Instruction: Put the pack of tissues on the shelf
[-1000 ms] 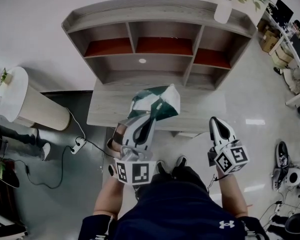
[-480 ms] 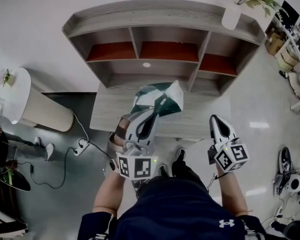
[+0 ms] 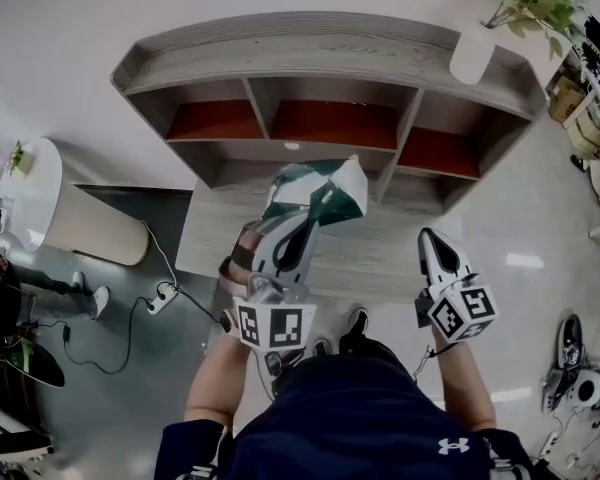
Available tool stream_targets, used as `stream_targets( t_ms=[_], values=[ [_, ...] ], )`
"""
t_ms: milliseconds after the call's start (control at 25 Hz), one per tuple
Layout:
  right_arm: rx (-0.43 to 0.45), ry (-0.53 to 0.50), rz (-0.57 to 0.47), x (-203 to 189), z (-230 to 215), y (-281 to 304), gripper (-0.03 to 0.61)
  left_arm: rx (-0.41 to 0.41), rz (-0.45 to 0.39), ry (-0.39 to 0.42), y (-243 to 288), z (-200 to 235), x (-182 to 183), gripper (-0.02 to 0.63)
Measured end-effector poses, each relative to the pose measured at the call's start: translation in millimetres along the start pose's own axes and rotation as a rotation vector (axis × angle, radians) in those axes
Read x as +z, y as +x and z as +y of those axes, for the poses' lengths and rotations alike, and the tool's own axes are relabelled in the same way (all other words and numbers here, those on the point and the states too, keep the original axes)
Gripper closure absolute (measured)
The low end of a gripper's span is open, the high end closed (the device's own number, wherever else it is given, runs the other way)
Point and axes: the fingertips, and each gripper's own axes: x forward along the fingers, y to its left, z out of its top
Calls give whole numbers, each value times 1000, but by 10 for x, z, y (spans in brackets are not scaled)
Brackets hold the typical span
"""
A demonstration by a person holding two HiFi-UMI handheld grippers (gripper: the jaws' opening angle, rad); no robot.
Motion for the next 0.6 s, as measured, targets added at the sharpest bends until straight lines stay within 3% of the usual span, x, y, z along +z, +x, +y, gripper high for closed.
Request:
stream_targets(
  t_ms=[600],
  values=[
    [53,45,10,147,-753,507,566,30,34,148,1130,117,-52,591]
  ],
)
